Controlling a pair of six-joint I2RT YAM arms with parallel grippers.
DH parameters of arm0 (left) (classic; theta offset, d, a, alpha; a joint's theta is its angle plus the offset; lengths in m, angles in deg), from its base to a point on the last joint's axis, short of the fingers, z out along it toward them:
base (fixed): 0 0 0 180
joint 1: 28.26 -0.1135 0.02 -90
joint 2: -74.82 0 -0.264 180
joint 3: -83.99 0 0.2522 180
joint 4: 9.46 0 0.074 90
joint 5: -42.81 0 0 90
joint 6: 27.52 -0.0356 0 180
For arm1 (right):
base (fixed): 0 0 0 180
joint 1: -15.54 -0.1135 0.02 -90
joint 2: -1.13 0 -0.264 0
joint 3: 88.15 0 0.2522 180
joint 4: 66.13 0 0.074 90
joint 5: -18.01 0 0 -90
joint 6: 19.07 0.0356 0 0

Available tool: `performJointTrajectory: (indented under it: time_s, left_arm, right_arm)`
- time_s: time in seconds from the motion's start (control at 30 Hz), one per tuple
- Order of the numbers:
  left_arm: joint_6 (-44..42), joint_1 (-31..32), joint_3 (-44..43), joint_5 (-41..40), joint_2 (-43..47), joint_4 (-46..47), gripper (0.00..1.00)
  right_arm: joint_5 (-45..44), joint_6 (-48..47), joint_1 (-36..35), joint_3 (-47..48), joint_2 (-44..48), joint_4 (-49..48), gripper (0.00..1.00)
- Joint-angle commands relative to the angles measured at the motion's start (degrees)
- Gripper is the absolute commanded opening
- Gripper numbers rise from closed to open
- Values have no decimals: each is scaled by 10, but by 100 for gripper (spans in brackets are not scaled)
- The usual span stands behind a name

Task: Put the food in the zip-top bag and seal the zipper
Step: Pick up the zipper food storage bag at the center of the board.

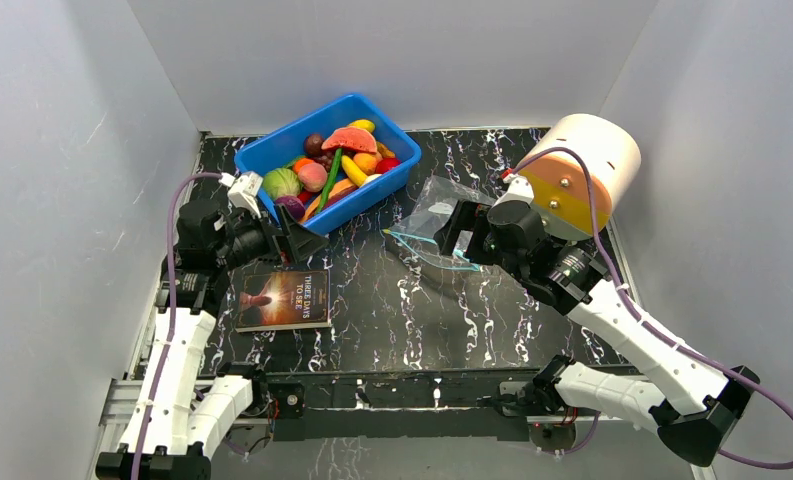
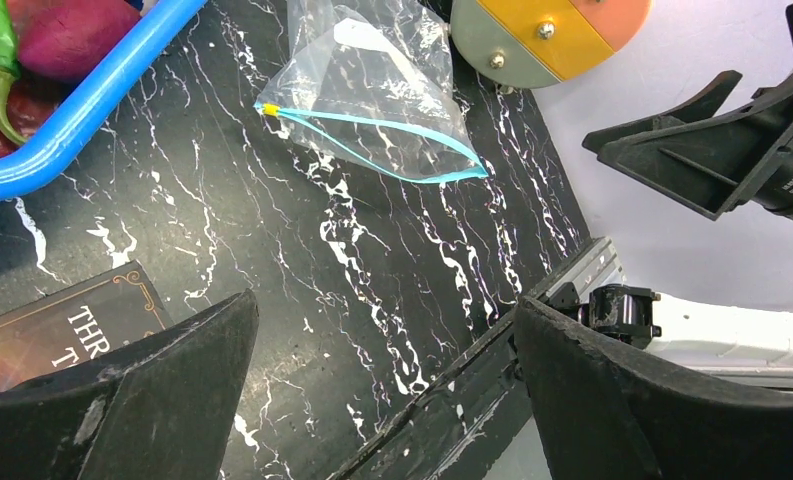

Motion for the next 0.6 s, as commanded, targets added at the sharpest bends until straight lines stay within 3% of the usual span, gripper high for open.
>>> performJointTrajectory:
  time_s: [0.0,0.47,0.57]
  left_arm:
    - [0,-4,-25,1,11,-17,98]
    - [4,-4,4,-46,23,-16,98]
    - [2,-3,23,-57,24,-8,98]
  right_arm:
    - [-33,-18,3,32,1,-16,98]
    - [-141,-164,4,48,-72,3,98]
    - [-143,-224,4,42,-103,-10,91]
